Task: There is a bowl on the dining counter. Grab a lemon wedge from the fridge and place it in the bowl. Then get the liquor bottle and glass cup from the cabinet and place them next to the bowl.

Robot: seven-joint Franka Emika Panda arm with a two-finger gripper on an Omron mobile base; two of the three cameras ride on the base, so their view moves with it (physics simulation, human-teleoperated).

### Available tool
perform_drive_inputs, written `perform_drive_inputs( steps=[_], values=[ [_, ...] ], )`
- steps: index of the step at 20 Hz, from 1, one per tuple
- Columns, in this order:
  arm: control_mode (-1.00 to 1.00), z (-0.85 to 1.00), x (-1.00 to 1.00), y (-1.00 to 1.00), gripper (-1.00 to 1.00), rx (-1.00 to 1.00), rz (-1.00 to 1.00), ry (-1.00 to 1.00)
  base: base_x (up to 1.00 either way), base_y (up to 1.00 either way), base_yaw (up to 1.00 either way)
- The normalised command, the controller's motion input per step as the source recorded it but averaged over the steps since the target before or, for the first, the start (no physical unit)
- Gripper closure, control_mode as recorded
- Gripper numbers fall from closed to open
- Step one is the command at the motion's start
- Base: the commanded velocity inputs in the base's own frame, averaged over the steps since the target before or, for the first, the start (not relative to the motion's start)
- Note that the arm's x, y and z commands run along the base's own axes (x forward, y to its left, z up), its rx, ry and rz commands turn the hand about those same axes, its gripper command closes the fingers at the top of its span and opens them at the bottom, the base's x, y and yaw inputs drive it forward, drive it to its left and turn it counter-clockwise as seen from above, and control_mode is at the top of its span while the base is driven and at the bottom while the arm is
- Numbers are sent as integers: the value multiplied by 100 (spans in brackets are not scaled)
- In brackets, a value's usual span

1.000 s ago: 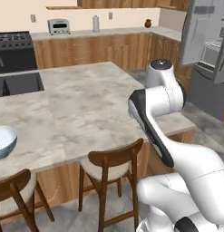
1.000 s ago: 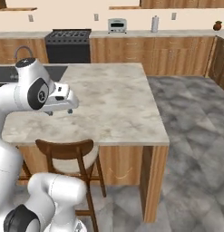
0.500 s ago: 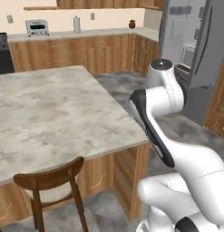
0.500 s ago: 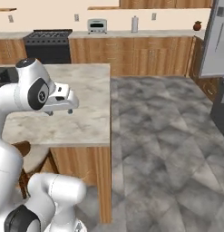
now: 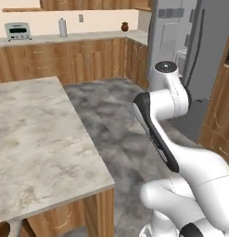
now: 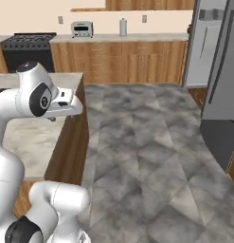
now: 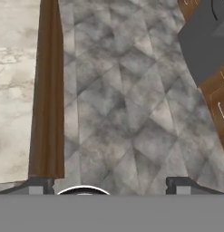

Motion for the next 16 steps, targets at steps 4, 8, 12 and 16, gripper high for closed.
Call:
perform_drive_inputs(
  steps=[4, 8, 12, 16],
  values=[
    [100, 0, 0, 0, -100, 0, 0, 0, 100, -100, 8],
    [100, 0, 0, 0, -100, 0, 0, 0, 100, -93, 25],
    [100, 0, 0, 0, -100, 0, 0, 0, 52, -98, 22],
    [100, 0, 0, 0, -100, 0, 0, 0, -2, -100, 11]
  ],
)
